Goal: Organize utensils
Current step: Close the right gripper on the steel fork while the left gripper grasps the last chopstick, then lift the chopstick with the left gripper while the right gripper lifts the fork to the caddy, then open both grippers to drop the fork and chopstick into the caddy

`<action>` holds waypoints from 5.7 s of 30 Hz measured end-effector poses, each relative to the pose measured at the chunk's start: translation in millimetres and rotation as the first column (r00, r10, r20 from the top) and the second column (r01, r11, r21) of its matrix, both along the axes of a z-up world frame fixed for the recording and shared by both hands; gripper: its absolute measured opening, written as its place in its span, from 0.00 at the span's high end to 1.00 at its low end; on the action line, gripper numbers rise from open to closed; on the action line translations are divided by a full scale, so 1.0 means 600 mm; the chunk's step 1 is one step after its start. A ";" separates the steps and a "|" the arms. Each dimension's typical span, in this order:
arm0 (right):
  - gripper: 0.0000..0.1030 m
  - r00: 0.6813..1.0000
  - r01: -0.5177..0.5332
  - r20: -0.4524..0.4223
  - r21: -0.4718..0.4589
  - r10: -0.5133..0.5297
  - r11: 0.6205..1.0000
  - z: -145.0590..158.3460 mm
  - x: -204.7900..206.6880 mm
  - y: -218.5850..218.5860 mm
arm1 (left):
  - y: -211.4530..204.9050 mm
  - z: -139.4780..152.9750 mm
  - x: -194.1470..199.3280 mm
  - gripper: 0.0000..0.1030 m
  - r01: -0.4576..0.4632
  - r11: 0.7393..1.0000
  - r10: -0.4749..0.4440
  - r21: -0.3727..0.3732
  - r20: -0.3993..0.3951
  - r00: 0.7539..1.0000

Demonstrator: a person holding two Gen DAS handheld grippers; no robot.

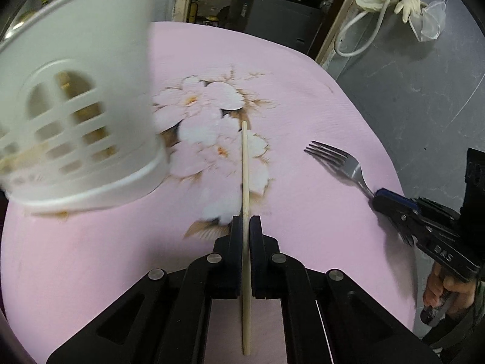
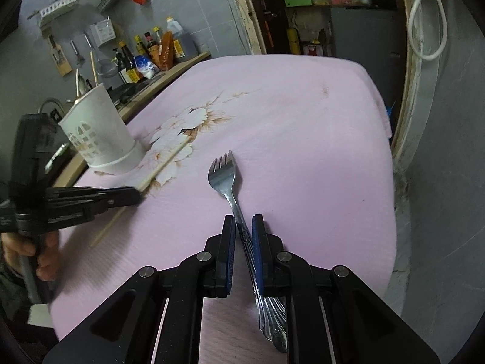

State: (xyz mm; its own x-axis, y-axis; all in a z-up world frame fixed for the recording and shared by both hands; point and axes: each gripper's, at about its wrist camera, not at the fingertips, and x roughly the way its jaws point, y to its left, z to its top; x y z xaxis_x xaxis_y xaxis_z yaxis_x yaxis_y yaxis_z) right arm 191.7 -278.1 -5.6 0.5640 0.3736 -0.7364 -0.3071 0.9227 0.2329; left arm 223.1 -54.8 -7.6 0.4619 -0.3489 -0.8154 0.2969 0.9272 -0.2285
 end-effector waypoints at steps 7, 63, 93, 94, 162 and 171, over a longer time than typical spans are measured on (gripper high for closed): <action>0.62 0.998 -0.031 0.051 -0.092 0.036 0.995 0.006 0.005 0.036 | 0.039 0.015 -0.044 0.98 -0.031 0.999 0.031 -0.020 0.020 0.999; 0.67 0.976 -0.217 -0.092 -0.363 0.197 0.906 0.000 0.083 0.124 | 0.058 0.019 0.003 0.98 0.017 0.999 -0.014 0.044 -0.050 0.999; 0.79 0.800 -0.047 0.599 -0.016 0.047 0.999 0.114 -0.060 0.161 | 0.111 0.107 -0.112 0.98 -0.154 0.954 0.278 -0.257 0.572 0.771; 0.79 0.789 -0.048 0.612 -0.015 0.047 0.999 0.120 -0.064 0.164 | 0.117 0.111 -0.114 0.98 -0.158 0.949 0.294 -0.272 0.590 0.752; 0.21 0.691 -0.150 0.721 0.201 -0.043 0.968 0.159 0.046 0.323 | 0.312 0.153 -0.055 0.52 -0.318 0.885 0.465 -0.340 0.674 0.574; 0.00 0.686 -0.030 0.722 0.149 -0.088 0.988 0.153 -0.008 0.264 | 0.266 0.147 -0.101 0.27 -0.321 0.916 0.397 -0.240 0.652 0.646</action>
